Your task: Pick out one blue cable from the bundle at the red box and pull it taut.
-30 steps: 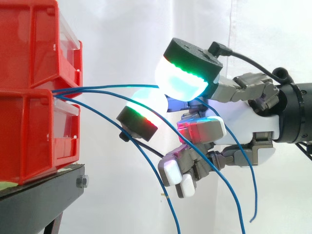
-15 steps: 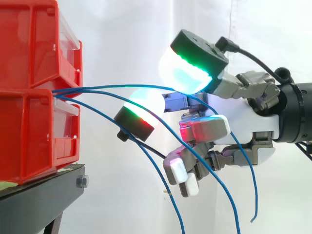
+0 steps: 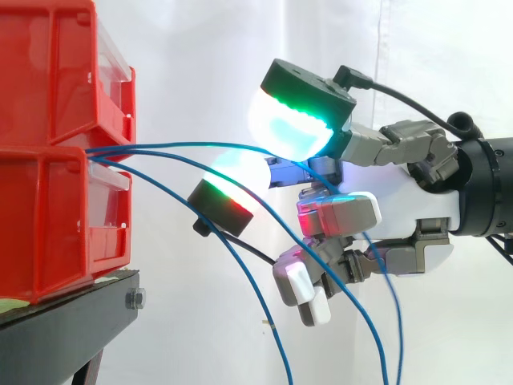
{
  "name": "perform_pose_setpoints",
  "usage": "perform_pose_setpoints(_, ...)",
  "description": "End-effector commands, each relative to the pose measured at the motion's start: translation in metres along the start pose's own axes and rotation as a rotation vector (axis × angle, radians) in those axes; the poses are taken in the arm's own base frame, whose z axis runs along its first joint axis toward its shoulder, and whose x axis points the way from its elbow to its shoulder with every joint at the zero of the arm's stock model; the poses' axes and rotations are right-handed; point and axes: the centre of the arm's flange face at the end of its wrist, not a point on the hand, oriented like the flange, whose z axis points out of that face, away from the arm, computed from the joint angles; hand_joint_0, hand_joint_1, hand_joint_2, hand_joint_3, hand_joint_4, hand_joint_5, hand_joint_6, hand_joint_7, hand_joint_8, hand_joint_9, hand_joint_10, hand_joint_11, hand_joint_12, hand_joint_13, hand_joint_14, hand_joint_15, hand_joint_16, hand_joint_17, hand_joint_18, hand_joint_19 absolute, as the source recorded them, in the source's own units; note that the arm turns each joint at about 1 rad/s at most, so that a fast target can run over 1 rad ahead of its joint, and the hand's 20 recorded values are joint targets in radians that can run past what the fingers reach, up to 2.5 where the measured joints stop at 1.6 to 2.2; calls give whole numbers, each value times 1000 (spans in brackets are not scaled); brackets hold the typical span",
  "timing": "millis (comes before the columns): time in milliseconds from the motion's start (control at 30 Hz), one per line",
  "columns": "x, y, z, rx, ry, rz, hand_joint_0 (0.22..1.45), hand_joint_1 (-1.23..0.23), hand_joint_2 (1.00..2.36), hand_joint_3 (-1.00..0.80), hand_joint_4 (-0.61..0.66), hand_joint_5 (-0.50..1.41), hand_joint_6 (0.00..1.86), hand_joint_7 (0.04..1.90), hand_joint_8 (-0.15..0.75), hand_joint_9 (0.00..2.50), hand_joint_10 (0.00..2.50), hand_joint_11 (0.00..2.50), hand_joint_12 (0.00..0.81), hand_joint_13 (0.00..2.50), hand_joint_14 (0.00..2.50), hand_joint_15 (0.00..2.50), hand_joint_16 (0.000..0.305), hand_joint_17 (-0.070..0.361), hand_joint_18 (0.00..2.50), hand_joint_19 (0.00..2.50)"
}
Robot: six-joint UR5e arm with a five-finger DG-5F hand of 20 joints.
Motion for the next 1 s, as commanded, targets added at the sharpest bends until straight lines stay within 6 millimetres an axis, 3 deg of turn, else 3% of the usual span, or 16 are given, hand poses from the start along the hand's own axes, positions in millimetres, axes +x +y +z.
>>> perform_pose_setpoints(0,0,0,0,-3,0,0,619,-722,1012,-364,-69,-156,893,1005,209,1460,31,1060,306,1139,23,535,46,104,931,678)
perform_pose_setpoints(200,2,1,1,-4,2,0,603,-767,1017,-272,-79,-139,902,1023,208,1477,31,1059,308,1139,23,537,46,104,925,685)
perform_pose_setpoints(333,3,1,1,-5,3,0,584,-749,1000,-491,-14,-137,877,1018,211,1502,32,1071,312,1134,23,540,47,107,918,683)
perform_pose_setpoints(533,3,1,1,-6,1,1,525,-628,1000,-500,9,-133,864,997,218,1514,30,1048,324,1135,20,519,50,113,940,669)
perform_pose_setpoints(967,3,1,0,-3,3,0,511,-527,1000,-500,13,-128,854,1019,224,1546,30,1044,330,1157,20,523,51,115,953,672)
